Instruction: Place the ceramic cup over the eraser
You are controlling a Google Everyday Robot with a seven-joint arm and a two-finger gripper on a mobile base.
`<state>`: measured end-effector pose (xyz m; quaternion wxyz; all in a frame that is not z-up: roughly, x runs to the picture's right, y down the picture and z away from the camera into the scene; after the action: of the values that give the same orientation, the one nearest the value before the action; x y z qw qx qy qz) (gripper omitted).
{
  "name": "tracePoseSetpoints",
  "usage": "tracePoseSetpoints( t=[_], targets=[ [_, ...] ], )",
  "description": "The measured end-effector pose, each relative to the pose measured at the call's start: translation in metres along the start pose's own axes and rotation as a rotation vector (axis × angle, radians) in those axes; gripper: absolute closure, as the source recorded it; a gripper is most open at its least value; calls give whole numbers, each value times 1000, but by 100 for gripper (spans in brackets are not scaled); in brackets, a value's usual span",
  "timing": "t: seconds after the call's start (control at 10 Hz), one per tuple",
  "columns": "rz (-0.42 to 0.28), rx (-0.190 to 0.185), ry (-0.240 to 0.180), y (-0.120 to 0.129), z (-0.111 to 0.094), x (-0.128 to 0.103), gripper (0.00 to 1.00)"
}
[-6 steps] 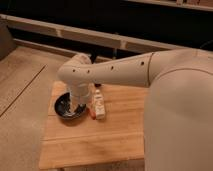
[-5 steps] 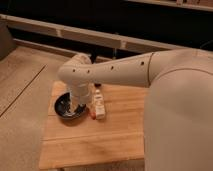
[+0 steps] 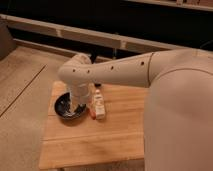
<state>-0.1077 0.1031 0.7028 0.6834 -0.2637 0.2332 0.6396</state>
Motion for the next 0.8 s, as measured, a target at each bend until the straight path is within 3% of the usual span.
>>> tracePoseSetpoints(
  t=[0.6,0.7,0.8],
  targets=[
    [-3,3,-5,0,-1,-1,35],
    [-11,16,-31,-1,-5,-8,35],
    [-37,35,-87,4,-13,-23,35]
  ],
)
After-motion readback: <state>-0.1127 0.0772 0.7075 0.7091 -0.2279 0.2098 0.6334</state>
